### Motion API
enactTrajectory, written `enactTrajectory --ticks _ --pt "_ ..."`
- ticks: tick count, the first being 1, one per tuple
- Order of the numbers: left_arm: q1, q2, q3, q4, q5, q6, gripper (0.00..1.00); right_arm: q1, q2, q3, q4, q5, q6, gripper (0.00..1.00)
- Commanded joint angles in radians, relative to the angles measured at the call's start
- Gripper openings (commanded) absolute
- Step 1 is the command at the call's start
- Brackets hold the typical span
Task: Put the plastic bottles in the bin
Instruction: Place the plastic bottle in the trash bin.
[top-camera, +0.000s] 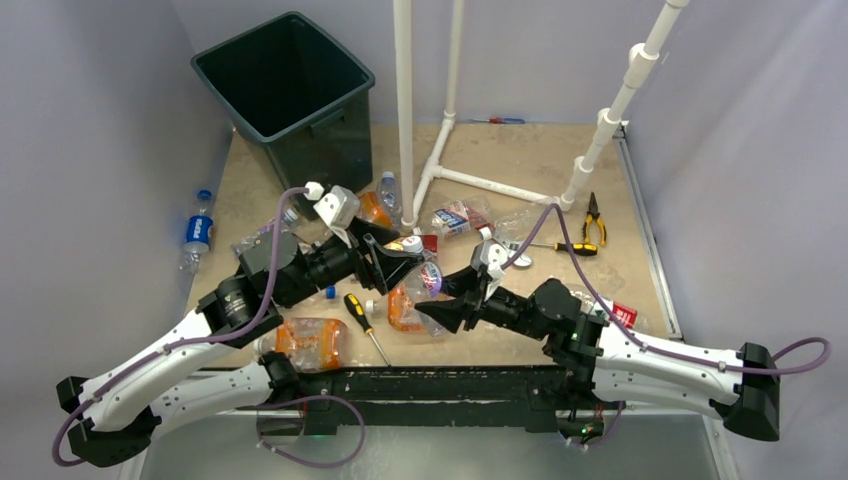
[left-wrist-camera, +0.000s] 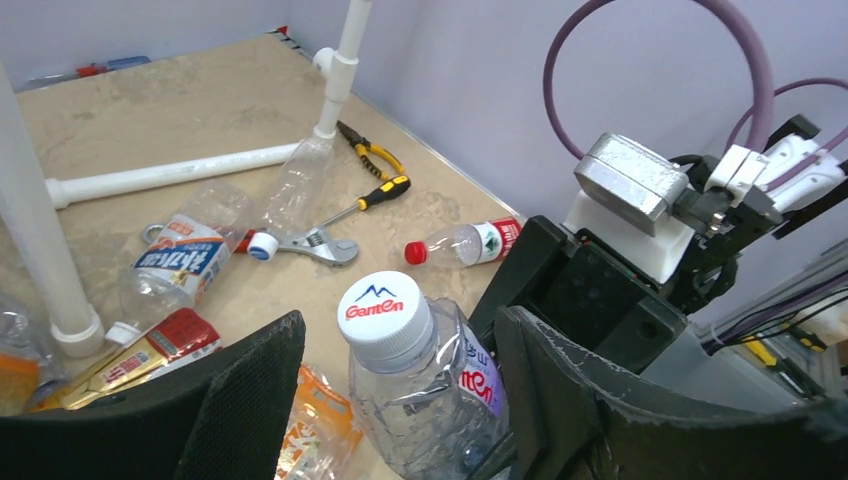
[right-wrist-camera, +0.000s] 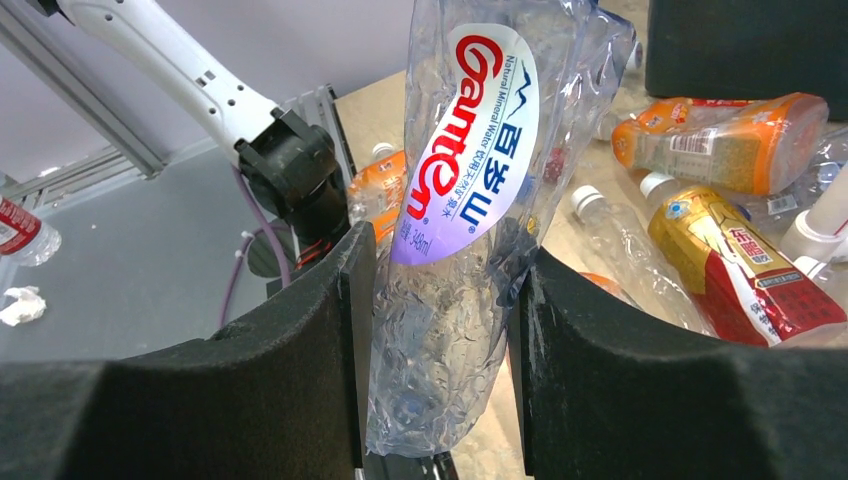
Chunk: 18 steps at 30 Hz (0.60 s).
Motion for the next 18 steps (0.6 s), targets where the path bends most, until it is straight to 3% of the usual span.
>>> enactTrajectory --ticks 1,10,15,18 --pt "0.001 0.000 -0.022 0.104 0.057 -0.074 0.69 0.004 -0.029 -0.018 0.087 0.037 -0.020 0.09" --pt "0.001 0.051 -0.026 0.160 0.065 -0.119 0.59 0.015 -0.019 -0.021 0.117 0.030 -0.020 0.08" --pt "0.001 0.066 -0.027 0.150 0.030 -0.124 0.60 0.020 -0.016 -0.018 0.117 0.023 -0.024 0.07" --pt "0.001 0.065 -0.032 0.156 0.029 -0.125 0.50 0.021 -0.016 -0.019 0.114 0.025 -0.025 0.06"
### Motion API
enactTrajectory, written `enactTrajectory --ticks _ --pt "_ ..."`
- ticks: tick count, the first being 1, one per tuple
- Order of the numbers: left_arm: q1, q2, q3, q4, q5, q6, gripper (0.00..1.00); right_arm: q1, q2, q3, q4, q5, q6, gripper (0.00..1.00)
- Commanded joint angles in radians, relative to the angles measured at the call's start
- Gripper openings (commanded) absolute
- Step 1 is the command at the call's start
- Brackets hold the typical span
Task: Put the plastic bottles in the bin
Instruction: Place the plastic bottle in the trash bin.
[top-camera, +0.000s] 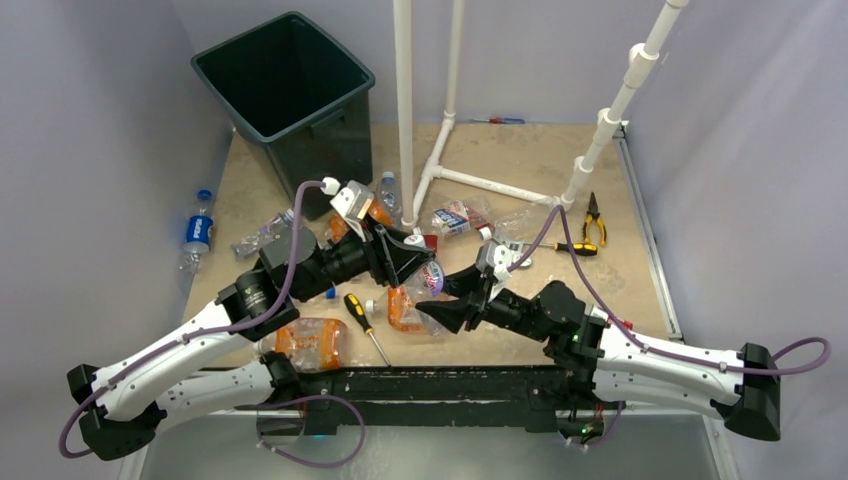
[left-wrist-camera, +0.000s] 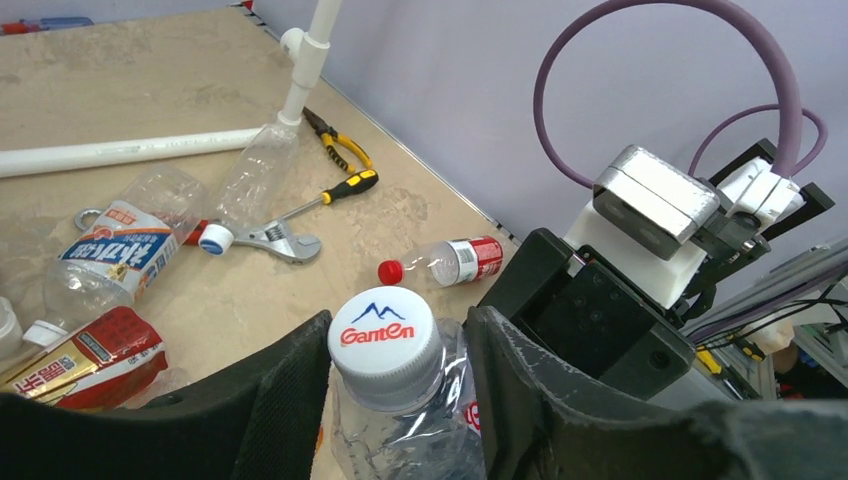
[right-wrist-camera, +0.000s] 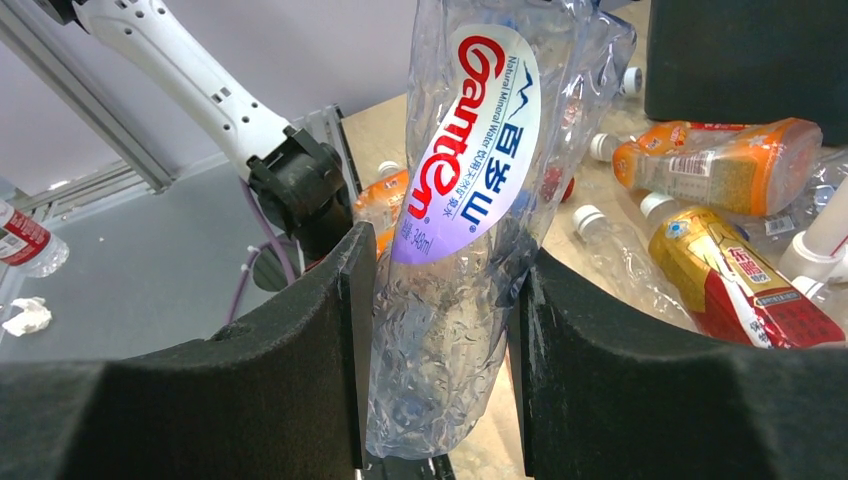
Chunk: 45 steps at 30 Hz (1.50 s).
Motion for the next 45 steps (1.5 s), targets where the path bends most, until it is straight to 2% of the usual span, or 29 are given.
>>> enactTrajectory --ticks 1,4,10,12,14,15,16,19,20,21,27,31,34,36,41,43,45 --pt "0.001 -0.003 -0.009 0.054 -0.009 -0.018 0.43 0.008 -0.001 -0.003 0.059 0.012 -0.022 0.06" --pt "0.001 -0.009 -0.013 0.065 0.005 -0.018 0.25 0.008 0.002 -0.007 0.059 0.015 -0.023 0.06" --pt "0.001 -0.020 -0.023 0.086 0.014 -0.024 0.21 0.009 0.011 -0.020 0.072 0.014 -0.012 0.06" --pt "0.001 -0.016 -0.021 0.088 0.014 -0.023 0.03 0.009 0.016 -0.018 0.069 0.013 -0.005 0.07" --pt "0.001 -0.015 -0.017 0.078 -0.007 -0.021 0.00 0.009 0.028 -0.006 0.053 0.019 0.012 0.13" --pt "0.001 -0.020 -0.019 0.079 -0.013 -0.012 0.00 0.009 0.035 0.001 0.044 0.023 0.028 0.20" --pt "0.001 -0.025 -0.023 0.081 -0.021 0.000 0.00 0.009 0.038 0.003 0.043 0.018 0.042 0.34" --pt "0.001 -0.065 -0.021 0.060 -0.096 0.037 0.00 0.009 0.041 0.003 0.047 0.005 0.107 0.84" --pt "0.001 -0.078 -0.013 0.042 -0.136 0.052 0.00 0.009 0.039 0.001 0.048 0.003 0.127 0.96" --pt "0.001 -0.091 -0.002 0.021 -0.176 0.070 0.00 0.009 0.034 -0.001 0.049 0.000 0.143 0.99" --pt "0.001 -0.123 0.110 -0.097 -0.405 0.176 0.00 0.009 -0.046 0.008 0.019 -0.014 0.203 0.99" --pt "0.001 -0.128 0.253 -0.108 -0.712 0.319 0.00 0.009 -0.122 0.026 -0.038 0.032 0.206 0.99" --pt "0.001 -0.091 0.340 -0.017 -0.898 0.490 0.00 0.009 -0.159 0.019 -0.074 0.085 0.203 0.99" --pt "0.001 -0.009 0.401 0.058 -0.989 0.628 0.00 0.009 -0.168 0.018 -0.106 0.121 0.203 0.99" --pt "0.001 0.224 0.565 0.313 -1.070 0.957 0.00 0.009 -0.169 0.035 -0.202 0.177 0.201 0.99" --pt "0.003 0.326 0.610 0.490 -1.097 1.150 0.00 0.009 -0.170 0.027 -0.214 0.193 0.209 0.99" --pt "0.043 0.436 0.679 0.589 -1.084 1.270 0.00 0.009 -0.167 0.007 -0.206 0.210 0.230 0.99"
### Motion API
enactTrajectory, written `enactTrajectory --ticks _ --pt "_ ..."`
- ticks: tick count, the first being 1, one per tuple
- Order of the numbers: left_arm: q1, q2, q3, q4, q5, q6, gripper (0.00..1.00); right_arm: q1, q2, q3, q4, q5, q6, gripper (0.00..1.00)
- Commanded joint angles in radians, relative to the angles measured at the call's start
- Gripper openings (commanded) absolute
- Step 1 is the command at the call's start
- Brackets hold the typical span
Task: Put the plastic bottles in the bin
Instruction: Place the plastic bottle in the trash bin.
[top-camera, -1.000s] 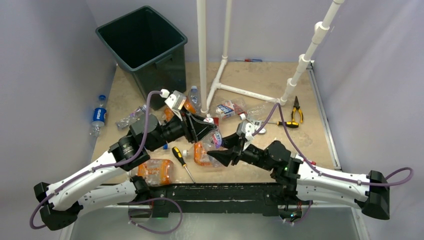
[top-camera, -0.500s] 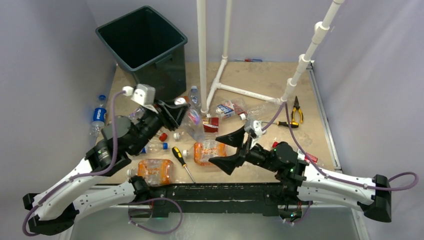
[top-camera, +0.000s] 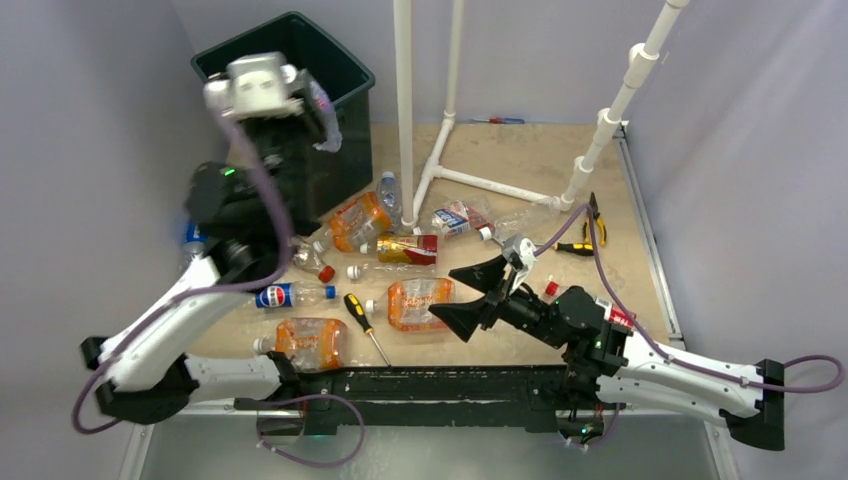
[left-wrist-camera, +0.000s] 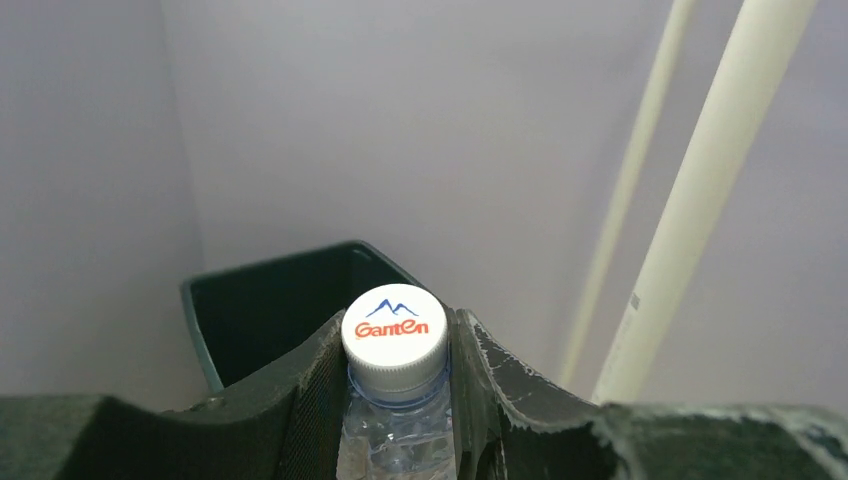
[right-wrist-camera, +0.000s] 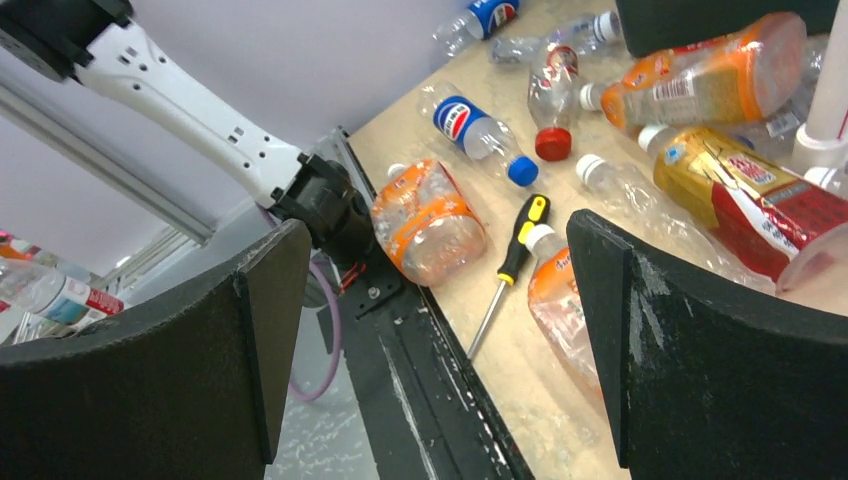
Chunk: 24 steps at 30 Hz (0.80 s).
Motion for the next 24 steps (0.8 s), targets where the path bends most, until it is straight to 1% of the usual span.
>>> enactTrajectory --ticks 1,3,4,6,8,10,13,16,19,22,24 --pt "0.088 0.254 0.141 0.246 -0.047 0.375 0.00 0.003 0.003 0.001 -0.023 0.071 0.042 0.99" --pt "0.220 0.358 0.282 0.052 0.018 0.217 0.00 0.003 0.015 -0.016 -0.016 0.105 0.073 0.99" --pt "0.280 0.381 0.291 0.044 0.038 0.155 0.00 0.003 0.024 -0.018 -0.020 0.118 0.088 0.99" --pt "0.356 0.445 0.363 -0.062 0.050 0.037 0.00 0.003 0.033 -0.019 -0.024 0.119 0.100 0.99" --pt "0.424 0.499 0.404 -0.095 0.042 -0.033 0.00 0.003 0.035 -0.024 -0.025 0.115 0.112 0.99" --pt "0.467 0.534 0.429 -0.103 0.050 -0.065 0.00 0.003 0.038 -0.030 -0.025 0.112 0.118 0.99" --pt "0.517 0.556 0.423 -0.050 0.064 -0.085 0.00 0.003 0.048 -0.037 -0.023 0.117 0.121 0.99" --pt "0.536 0.544 0.373 0.042 0.083 -0.075 0.00 0.003 0.066 -0.041 -0.006 0.120 0.121 0.99" --pt "0.546 0.515 0.331 0.094 0.137 -0.094 0.00 0.003 0.085 -0.043 0.015 0.122 0.121 0.99" --pt "0.577 0.536 0.344 0.070 0.160 -0.112 0.00 0.004 0.101 -0.041 0.025 0.132 0.121 0.99" --pt "0.616 0.553 0.330 0.037 0.177 -0.153 0.00 0.003 0.096 -0.043 0.021 0.161 0.135 0.98"
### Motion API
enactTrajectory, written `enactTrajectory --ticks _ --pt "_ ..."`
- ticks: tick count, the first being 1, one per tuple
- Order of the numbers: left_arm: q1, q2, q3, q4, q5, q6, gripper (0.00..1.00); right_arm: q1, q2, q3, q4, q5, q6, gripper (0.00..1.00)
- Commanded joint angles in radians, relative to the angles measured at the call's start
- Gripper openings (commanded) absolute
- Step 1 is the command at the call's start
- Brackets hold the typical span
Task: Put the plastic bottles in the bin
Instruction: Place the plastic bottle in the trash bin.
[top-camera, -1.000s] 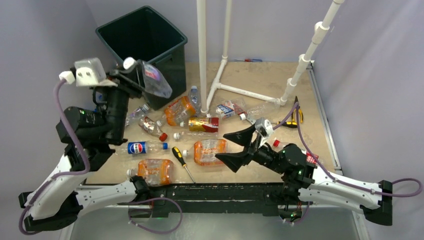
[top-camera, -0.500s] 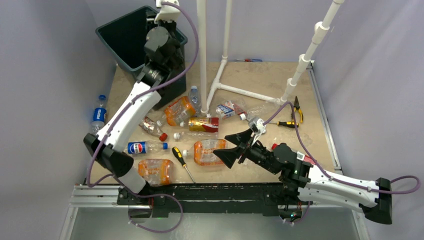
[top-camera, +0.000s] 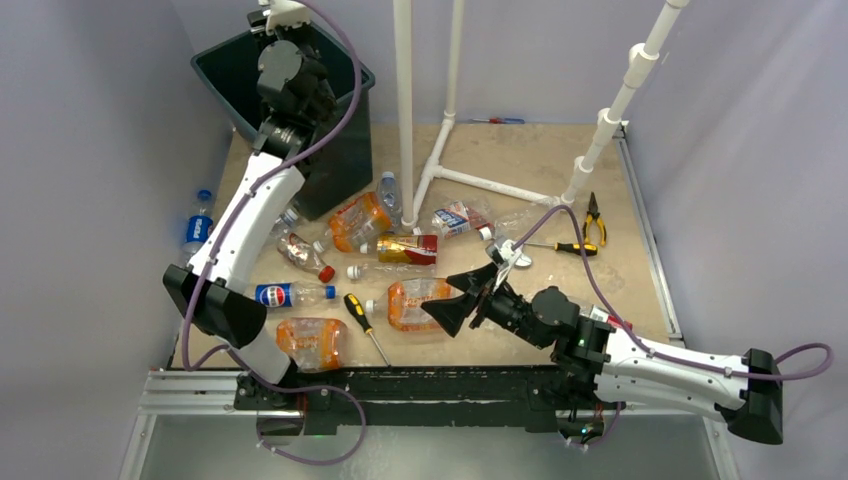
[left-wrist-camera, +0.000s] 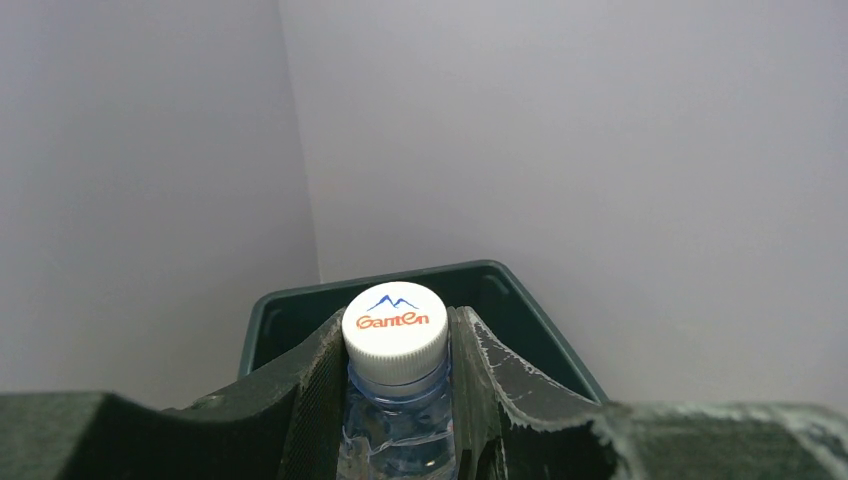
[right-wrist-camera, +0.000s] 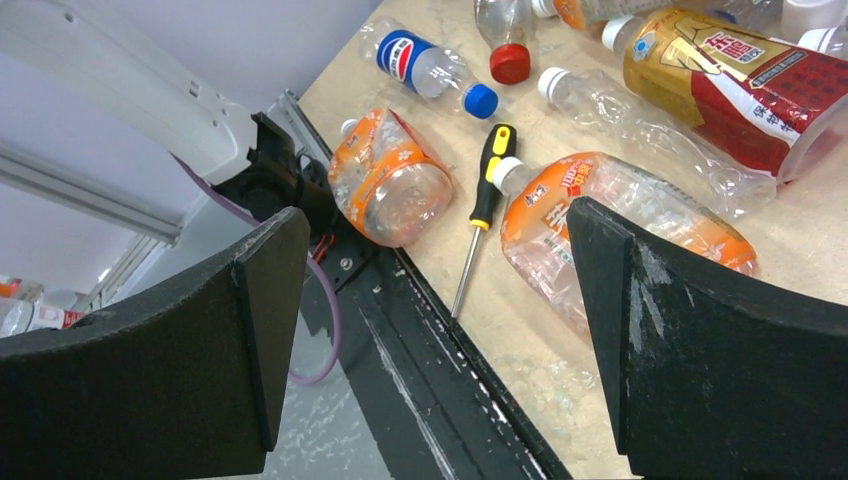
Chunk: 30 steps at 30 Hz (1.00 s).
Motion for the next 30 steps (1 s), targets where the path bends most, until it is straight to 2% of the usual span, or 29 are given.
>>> enactTrajectory --ticks 1,5,10,17,21,27,30 --pt "0.092 -0.006 -0.022 -0.004 0.080 -0.120 0.00 0.003 -0.011 -0.006 0.036 0.074 0.037 0.98" --pt "0.201 0.033 -0.041 -0.124 0.140 -0.318 0.00 0.003 -0.082 -0.022 -0.011 0.123 0.091 0.99" --pt "0.276 0.058 -0.075 -0.235 0.227 -0.468 0.00 0.003 -0.150 0.012 -0.141 0.138 0.061 0.99" --pt "0.287 0.114 -0.092 -0.338 0.239 -0.527 0.00 0.003 -0.203 0.010 -0.190 0.142 0.052 0.99" --pt "0.289 0.111 -0.165 -0.328 0.226 -0.558 0.00 0.003 -0.217 0.007 -0.224 0.146 0.066 0.99" --pt "0.289 0.092 -0.202 -0.330 0.254 -0.579 0.27 0.003 -0.225 0.021 -0.265 0.177 0.057 0.99" --pt "0.289 0.079 -0.204 -0.334 0.262 -0.582 0.34 0.003 -0.220 0.036 -0.271 0.191 0.042 0.99"
